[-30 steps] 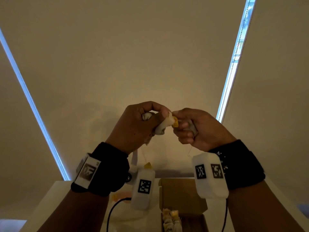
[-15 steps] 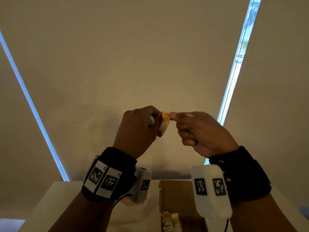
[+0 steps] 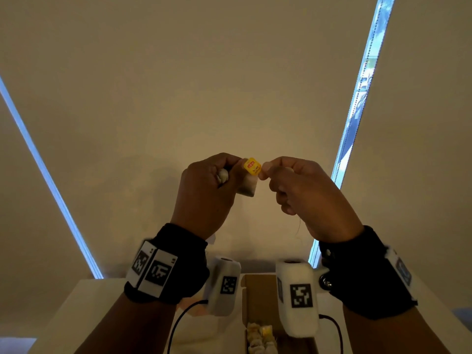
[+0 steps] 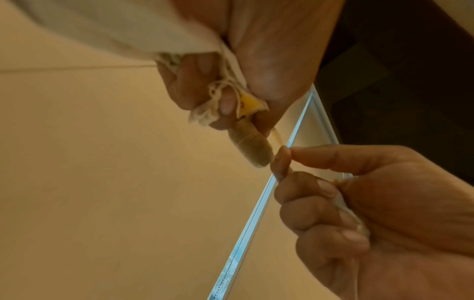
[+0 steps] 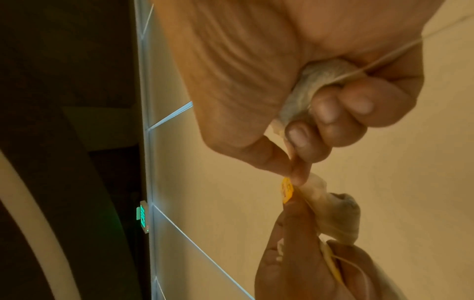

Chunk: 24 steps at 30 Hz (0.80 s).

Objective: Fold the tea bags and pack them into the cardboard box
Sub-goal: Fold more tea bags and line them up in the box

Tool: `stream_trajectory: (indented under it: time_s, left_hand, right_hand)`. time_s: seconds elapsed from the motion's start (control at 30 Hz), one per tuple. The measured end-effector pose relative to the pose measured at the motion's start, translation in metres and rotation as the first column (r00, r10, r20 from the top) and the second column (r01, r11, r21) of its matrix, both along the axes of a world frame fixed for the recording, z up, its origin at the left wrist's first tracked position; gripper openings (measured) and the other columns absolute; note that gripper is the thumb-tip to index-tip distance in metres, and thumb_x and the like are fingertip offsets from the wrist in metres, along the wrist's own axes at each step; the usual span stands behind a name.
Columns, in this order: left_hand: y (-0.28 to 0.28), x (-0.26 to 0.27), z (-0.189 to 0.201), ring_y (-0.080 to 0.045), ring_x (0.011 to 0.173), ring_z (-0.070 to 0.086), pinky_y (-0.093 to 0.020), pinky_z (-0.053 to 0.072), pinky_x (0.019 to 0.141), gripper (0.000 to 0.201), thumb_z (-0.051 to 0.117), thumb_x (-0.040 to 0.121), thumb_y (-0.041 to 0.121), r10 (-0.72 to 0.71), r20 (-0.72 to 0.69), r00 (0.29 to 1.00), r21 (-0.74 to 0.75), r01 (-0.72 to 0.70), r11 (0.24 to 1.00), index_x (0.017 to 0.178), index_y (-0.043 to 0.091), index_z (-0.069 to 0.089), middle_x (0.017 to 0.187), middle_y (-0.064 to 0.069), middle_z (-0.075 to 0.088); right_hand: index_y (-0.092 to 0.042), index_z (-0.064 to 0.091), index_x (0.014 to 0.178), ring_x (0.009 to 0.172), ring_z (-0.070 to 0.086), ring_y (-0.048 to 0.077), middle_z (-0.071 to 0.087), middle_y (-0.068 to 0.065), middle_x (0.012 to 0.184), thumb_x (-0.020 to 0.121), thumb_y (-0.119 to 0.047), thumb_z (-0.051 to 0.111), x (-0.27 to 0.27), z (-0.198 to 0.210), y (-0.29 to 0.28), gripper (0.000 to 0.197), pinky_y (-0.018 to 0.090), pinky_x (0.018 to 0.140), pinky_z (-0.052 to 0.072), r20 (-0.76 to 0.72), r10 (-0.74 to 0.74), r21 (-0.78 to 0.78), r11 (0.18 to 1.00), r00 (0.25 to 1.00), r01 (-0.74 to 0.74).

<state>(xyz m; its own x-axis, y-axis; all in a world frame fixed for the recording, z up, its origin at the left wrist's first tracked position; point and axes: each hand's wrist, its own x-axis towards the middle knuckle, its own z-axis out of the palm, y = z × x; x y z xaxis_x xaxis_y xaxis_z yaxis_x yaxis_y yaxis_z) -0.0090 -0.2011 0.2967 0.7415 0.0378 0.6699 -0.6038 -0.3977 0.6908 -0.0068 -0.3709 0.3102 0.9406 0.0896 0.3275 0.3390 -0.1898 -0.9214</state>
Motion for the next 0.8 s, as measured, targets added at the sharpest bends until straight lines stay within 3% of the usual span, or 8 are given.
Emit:
stream_trajectory:
  time_s: [0.1,0.2,0.3,0.43,0.6,0.8]
  left_hand:
    - [-0.001,-0.001,0.001,-0.001,0.050,0.057,-0.008,0.038,0.054,0.024,0.064,0.099,0.031,0.023,0.022,0.999,-0.025,-0.023,0.999,0.084,0.017,0.076,0.058,0.020,0.066]
    - [-0.001,-0.001,0.002,0.003,0.048,0.056,-0.007,0.038,0.053,0.023,0.063,0.100,0.030,0.020,0.033,0.999,-0.053,-0.019,0.998,0.087,0.017,0.077,0.060,0.017,0.069]
    - [-0.001,-0.001,0.003,0.003,0.050,0.059,-0.007,0.040,0.053,0.021,0.063,0.101,0.026,-0.012,0.044,0.999,-0.088,0.016,0.996,0.089,0.015,0.077,0.069,0.005,0.075]
    - [-0.005,-0.004,0.003,0.002,0.051,0.061,-0.008,0.041,0.054,0.021,0.062,0.101,0.024,-0.036,0.043,0.998,-0.095,0.040,0.995,0.089,0.016,0.077,0.068,0.006,0.075]
    - [-0.004,-0.004,0.002,-0.007,0.041,0.048,-0.023,0.044,0.044,0.023,0.060,0.102,0.030,-0.051,-0.041,0.998,-0.131,0.045,0.990,0.085,0.028,0.075,0.050,0.011,0.060]
    - [-0.001,-0.007,0.006,-0.015,0.046,0.048,-0.030,0.044,0.043,0.015,0.066,0.099,0.027,-0.135,-0.059,0.989,-0.151,0.125,0.981,0.096,0.018,0.078,0.076,0.000,0.078]
  right_hand:
    - [-0.024,0.069,0.084,0.059,0.045,0.003,0.053,-0.018,0.056,0.093,-0.053,0.060,0.006,-0.002,0.000,0.032,0.034,0.070,0.037,0.098,-0.088,-0.033,0.995,0.991,0.092]
    - [-0.029,0.071,0.092,0.066,0.047,0.000,0.056,-0.025,0.062,0.084,-0.067,0.062,0.010,-0.003,-0.002,0.040,0.037,0.076,0.037,0.127,-0.094,-0.003,0.995,0.987,0.095]
    - [-0.033,0.074,0.093,0.061,0.053,-0.001,0.059,-0.026,0.063,0.089,-0.053,0.068,0.007,0.000,-0.004,0.021,0.030,0.071,0.038,0.155,-0.044,-0.018,0.999,0.987,0.047]
    - [-0.030,0.075,0.090,0.051,0.050,0.001,0.055,-0.020,0.053,0.086,-0.045,0.074,0.008,-0.002,-0.003,0.015,0.026,0.065,0.036,0.175,-0.030,-0.045,0.998,0.984,0.039]
    - [-0.026,0.074,0.086,0.050,0.048,0.002,0.055,-0.019,0.052,0.089,-0.035,0.075,0.014,-0.006,-0.002,0.010,0.027,0.062,0.037,0.155,-0.056,-0.014,0.998,0.986,0.059]
    - [-0.020,0.073,0.092,0.050,0.039,0.011,0.049,-0.006,0.056,0.091,-0.028,0.073,0.011,-0.004,0.000,0.008,0.028,0.050,0.033,0.072,0.051,0.078,0.995,0.996,-0.057]
